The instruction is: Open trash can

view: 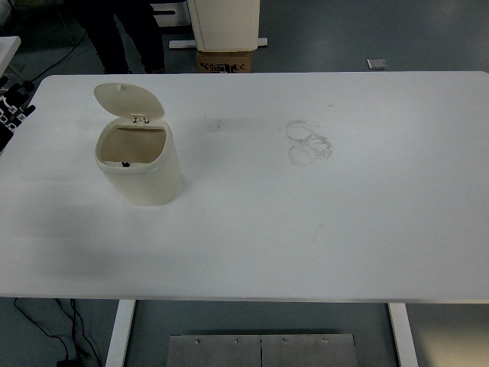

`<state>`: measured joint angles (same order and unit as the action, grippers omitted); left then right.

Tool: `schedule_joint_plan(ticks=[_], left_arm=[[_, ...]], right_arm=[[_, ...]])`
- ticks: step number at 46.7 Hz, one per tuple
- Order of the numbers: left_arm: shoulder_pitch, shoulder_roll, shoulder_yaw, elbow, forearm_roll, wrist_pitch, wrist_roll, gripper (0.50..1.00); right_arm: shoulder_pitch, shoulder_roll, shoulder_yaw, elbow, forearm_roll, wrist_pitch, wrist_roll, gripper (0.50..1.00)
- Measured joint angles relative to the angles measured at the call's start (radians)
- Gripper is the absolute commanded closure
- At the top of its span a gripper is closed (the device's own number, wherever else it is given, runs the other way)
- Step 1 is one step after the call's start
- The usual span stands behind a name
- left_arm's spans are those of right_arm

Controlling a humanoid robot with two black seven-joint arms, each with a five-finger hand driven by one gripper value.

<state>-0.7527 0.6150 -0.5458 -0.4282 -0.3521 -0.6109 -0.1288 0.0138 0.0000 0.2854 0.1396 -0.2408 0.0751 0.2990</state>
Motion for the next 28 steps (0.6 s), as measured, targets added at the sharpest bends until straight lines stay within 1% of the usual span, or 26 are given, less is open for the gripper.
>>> schedule_joint_plan(ticks=[28], left_arm=[[0.0,-0.044,-0.044,0.0,-0.002,0.0,0.0,0.5]], right_arm=[[0.009,0.0,0.001,0.0,0.0,0.003,0.0,0.509]])
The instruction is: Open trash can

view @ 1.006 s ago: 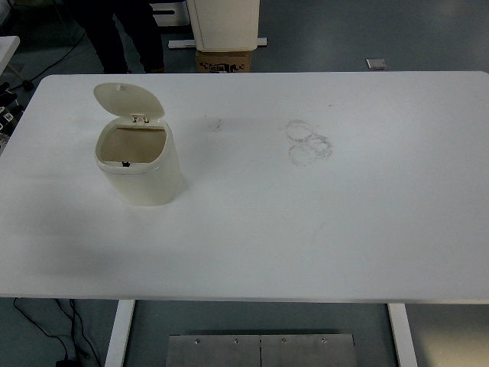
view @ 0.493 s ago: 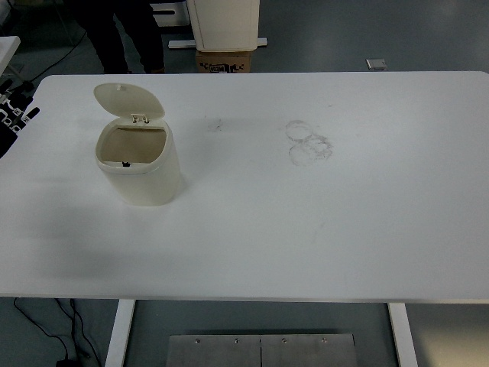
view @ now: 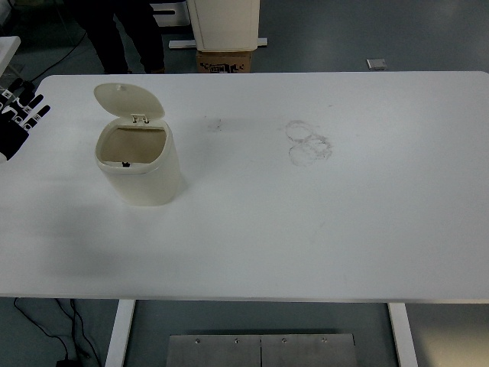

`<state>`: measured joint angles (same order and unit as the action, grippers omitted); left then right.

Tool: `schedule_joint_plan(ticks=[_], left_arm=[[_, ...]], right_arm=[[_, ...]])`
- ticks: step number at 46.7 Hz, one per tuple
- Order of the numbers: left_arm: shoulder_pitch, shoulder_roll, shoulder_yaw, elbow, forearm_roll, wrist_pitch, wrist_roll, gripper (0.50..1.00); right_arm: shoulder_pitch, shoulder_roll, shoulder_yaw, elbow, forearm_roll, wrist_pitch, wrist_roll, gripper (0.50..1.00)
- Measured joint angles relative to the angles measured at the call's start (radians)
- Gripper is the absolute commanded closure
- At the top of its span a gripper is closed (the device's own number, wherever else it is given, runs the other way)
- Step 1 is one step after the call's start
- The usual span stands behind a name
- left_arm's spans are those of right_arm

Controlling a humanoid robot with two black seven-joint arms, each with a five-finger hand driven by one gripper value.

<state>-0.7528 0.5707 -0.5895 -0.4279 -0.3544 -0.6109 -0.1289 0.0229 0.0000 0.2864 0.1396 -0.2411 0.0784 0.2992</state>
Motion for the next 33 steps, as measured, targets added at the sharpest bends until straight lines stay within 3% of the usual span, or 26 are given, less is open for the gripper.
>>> schedule_joint_plan(ticks=[33], left_arm=[[0.007,-0.03,-0.003,0.0,0.007,0.0,0.001,0.5]], right_arm=[[0.0,0.0,-0.001,0.002,-0.003,0.0,0.0,0.509]])
